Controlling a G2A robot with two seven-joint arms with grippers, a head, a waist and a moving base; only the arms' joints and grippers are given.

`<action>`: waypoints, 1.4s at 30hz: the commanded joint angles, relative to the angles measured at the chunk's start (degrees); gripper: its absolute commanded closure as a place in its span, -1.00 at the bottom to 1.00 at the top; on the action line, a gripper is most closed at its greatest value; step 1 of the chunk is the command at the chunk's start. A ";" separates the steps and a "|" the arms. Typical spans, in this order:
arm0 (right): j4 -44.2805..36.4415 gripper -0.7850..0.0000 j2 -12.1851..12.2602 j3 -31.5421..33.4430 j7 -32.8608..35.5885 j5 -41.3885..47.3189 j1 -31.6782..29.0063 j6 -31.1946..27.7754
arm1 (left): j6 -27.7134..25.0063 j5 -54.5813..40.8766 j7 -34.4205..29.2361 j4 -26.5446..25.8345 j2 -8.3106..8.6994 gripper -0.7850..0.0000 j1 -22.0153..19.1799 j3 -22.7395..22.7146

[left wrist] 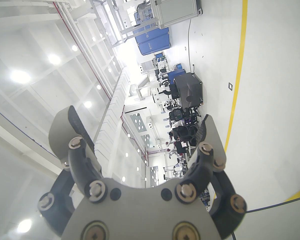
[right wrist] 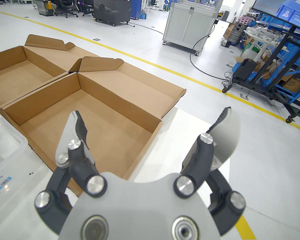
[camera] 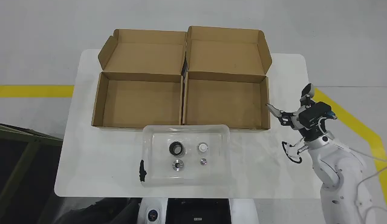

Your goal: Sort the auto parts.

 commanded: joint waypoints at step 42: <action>-3.70 -1.00 1.11 -20.40 27.50 8.81 11.38 -18.69 | 0.00 0.00 0.00 0.00 0.00 -1.00 0.00 0.00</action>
